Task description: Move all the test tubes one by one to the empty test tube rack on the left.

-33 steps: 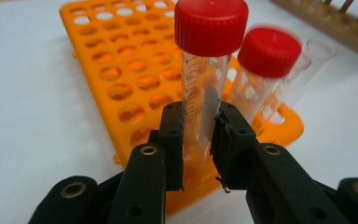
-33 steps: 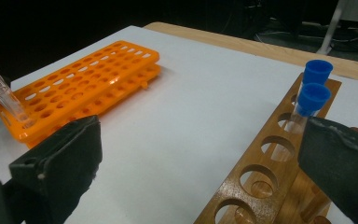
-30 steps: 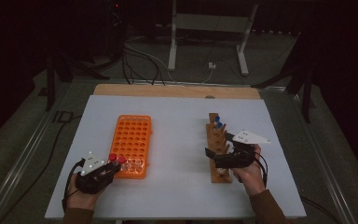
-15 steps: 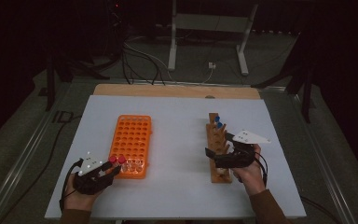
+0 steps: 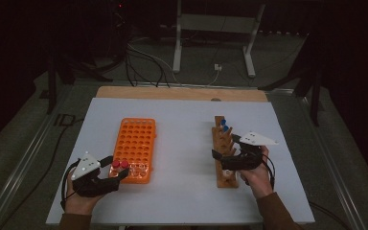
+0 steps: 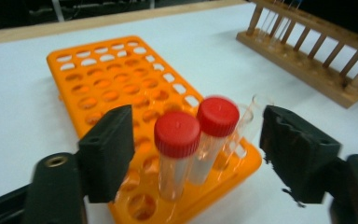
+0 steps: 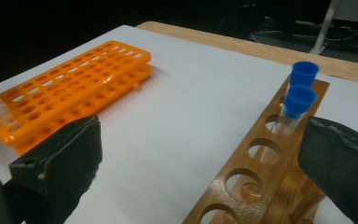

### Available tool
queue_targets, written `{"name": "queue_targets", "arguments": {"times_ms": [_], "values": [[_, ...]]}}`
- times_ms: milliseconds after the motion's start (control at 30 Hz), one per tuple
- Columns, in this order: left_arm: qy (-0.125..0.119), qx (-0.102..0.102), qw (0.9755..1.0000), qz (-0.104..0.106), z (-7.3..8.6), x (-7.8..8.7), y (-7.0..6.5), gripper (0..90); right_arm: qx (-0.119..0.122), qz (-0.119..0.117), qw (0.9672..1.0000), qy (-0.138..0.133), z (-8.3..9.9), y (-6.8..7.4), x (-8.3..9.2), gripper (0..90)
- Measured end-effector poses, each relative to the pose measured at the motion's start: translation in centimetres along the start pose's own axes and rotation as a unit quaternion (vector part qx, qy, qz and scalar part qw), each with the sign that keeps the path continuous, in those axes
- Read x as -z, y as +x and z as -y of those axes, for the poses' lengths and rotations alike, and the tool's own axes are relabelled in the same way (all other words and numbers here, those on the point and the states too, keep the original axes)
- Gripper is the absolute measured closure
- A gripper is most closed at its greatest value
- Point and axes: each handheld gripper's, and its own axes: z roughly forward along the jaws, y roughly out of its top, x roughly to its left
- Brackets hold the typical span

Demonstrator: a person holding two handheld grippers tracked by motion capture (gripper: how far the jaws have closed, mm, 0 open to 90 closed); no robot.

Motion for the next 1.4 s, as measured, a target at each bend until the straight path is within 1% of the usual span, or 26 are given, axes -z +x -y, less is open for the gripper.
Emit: {"name": "queue_targets", "arguments": {"times_ms": [167, 233, 300, 433, 533, 600, 667, 733, 800, 867, 933, 1067, 1133, 1200, 1267, 1333, 1400], "values": [[-0.015, 0.008, 0.9999, 0.0, -0.8, -0.4, 0.0, 17.0, -0.001, 0.009, 0.9999, 0.005, -0.2, -0.6, -0.5, 0.0], [-0.021, 0.012, 0.9997, 0.0, -1.1, -0.6, 0.0, 15.9, -0.001, 0.014, 0.9999, 0.006, -0.3, -0.8, -0.6, 1.0], [-0.026, 0.017, 0.9995, -0.002, -1.4, -0.9, 0.0, 11.4, -0.002, 0.021, 0.9997, 0.007, -0.4, -1.2, -0.9, 1.8], [-0.033, 0.023, 0.9992, -0.003, -2.0, -1.3, -0.1, 2.4, -0.009, 0.033, 0.9993, 0.013, -0.7, -2.0, -1.5, 5.1], [-0.039, 0.028, 0.9988, -0.002, -2.3, -1.7, -0.1, 0.6, -0.018, 0.043, 0.9987, 0.021, -0.8, -2.7, -2.3, 7.2], [-0.043, 0.032, 0.9986, 0.0, -2.5, -1.9, -0.1, 0.6, -0.03, 0.042, 0.9983, 0.026, -1.0, -3.2, -2.7, 12.2], [-0.042, 0.034, 0.9985, -0.001, -2.6, -2.2, -0.1, 0.6, -0.037, 0.052, 0.9975, 0.031, -1.0, -3.6, -3.1, 16.6], [-0.042, 0.035, 0.9985, 0.0, -2.7, -2.3, -0.1, 0.6, -0.041, 0.057, 0.9968, 0.038, -1.0, -4.0, -3.6, 20.4], [-0.041, 0.034, 0.9986, 0.001, -2.7, -2.5, -0.2, 0.6, -0.039, 0.066, 0.9962, 0.043, -1.1, -4.2, -4.0, 26.8], [-0.041, 0.034, 0.9986, 0.001, -2.8, -2.5, -0.2, 0.6, -0.034, 0.07, 0.996, 0.044, -1.0, -4.4, -4.4, 36.0], [-0.042, 0.034, 0.9985, 0.002, -2.9, -2.6, -0.2, 0.6, -0.031, 0.08, 0.9952, 0.048, -1.0, -4.4, -4.6, 44.3], [-0.042, 0.034, 0.9985, 0.002, -3.0, -2.7, -0.3, 0.6, -0.033, 0.078, 0.9951, 0.052, -0.9, -4.5, -5.0, 57.1], [-0.044, 0.034, 0.9985, 0.003, -3.0, -2.8, -0.3, 0.6, -0.029, 0.081, 0.9949, 0.053, -1.0, -4.4, -5.1, 61.1], [-0.044, 0.033, 0.9985, 0.002, -3.0, -2.8, -0.4, 0.6, -0.028, 0.077, 0.9951, 0.054, -1.0, -4.4, -5.2, 66.3], [-0.045, 0.033, 0.9985, 0.004, -3.1, -2.9, -0.4, 0.7, -0.024, 0.082, 0.9947, 0.057, -1.0, -4.3, -5.4, 71.0], [-0.044, 0.032, 0.9985, 0.003, -3.1, -3.0, -0.5, 0.6, -0.026, 0.082, 0.9947, 0.056, -1.0, -4.2, -5.4, 73.6], [-0.045, 0.032, 0.9985, 0.004, -3.2, -3.0, -0.6, 0.7, -0.022, 0.088, 0.9943, 0.056, -1.0, -4.1, -5.4, 75.2]]}}
